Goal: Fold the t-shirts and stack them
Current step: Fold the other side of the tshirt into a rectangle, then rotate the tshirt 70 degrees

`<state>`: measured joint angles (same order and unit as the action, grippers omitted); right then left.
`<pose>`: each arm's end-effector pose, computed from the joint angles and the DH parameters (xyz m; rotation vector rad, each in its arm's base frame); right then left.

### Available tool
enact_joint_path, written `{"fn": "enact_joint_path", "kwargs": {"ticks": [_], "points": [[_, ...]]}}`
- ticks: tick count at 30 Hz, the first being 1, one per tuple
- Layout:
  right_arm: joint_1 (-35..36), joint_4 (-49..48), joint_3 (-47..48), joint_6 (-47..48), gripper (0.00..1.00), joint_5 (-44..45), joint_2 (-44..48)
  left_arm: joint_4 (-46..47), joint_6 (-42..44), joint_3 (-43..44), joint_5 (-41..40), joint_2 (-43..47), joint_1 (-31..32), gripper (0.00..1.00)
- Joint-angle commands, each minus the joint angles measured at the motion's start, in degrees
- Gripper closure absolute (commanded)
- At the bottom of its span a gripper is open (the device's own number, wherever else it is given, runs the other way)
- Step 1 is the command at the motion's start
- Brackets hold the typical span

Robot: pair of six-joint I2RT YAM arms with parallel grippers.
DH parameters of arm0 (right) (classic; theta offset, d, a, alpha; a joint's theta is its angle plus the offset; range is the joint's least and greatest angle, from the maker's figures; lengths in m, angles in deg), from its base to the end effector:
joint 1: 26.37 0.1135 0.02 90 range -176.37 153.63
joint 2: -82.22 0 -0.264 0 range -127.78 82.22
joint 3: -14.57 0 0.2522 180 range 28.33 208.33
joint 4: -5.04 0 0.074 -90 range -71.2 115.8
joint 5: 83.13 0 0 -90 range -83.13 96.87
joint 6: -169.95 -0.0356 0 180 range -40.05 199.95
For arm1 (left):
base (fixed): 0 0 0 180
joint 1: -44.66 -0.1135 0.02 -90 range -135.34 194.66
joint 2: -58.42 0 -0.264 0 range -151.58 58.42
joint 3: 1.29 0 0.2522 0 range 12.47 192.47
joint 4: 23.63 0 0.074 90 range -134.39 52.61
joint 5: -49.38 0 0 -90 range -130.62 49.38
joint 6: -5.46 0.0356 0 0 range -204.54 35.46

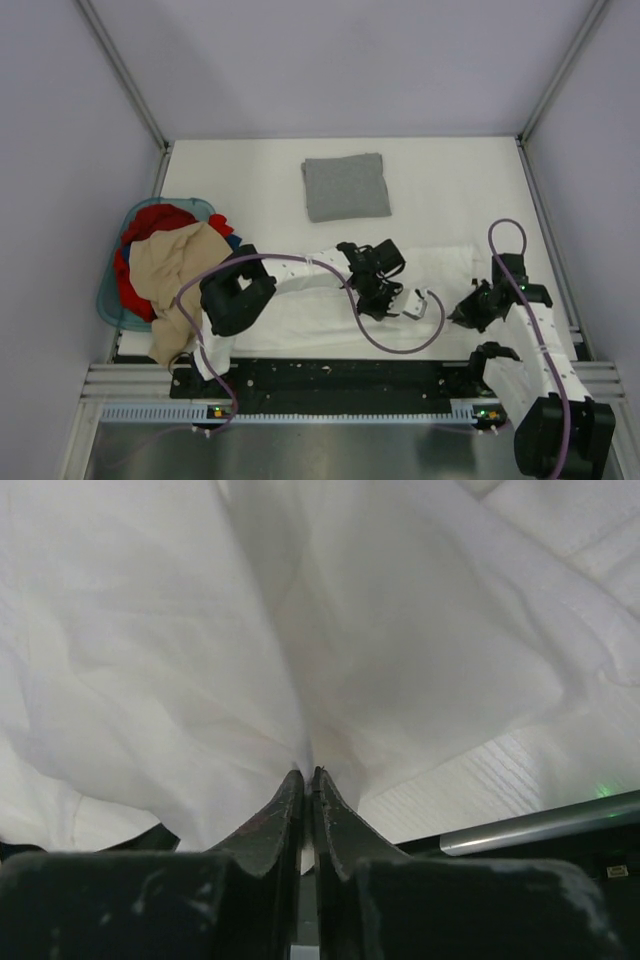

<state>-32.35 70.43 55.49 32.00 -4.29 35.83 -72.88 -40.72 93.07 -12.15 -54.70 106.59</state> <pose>0.1247 -0.0061 0.1777 1.2582 2.5772 0.4347 0.1741 -0.3626 0.1776 2.2678 1.5472 -0.7708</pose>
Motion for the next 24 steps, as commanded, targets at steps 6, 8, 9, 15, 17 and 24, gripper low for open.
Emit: {"fn": "enact_joint_path", "kwargs": {"ticks": [6,8,9,15,17,24], "points": [[0.7,5.75,0.35,0.39,0.66,-0.62,-0.98,-0.02,2.94,-1.5,2.21,1.59,-0.41,1.0],[0.62,7.24,1.66,0.83,0.56,-0.18,-1.07,-2.03,2.95,0.43,1.94,1.59,-0.5,1.0],[0.62,8.21,2.71,1.36,0.55,0.26,-0.98,-3.26,2.86,1.92,2.03,1.76,-0.5,1.0],[0.7,12.0,18.78,5.66,0.47,10.7,-0.45,-11.09,3.03,9.57,6.59,2.29,-0.5,0.61],[0.62,10.86,22.4,7.59,0.48,10.89,-2.81,-9.09,2.86,9.67,8.0,1.77,-0.41,0.52],[-0.17,-9.33,18.56,12.35,0.98,3.34,-13.44,2.52,-2.85,4.84,2.74,-2.01,-0.32,0.66]]}}
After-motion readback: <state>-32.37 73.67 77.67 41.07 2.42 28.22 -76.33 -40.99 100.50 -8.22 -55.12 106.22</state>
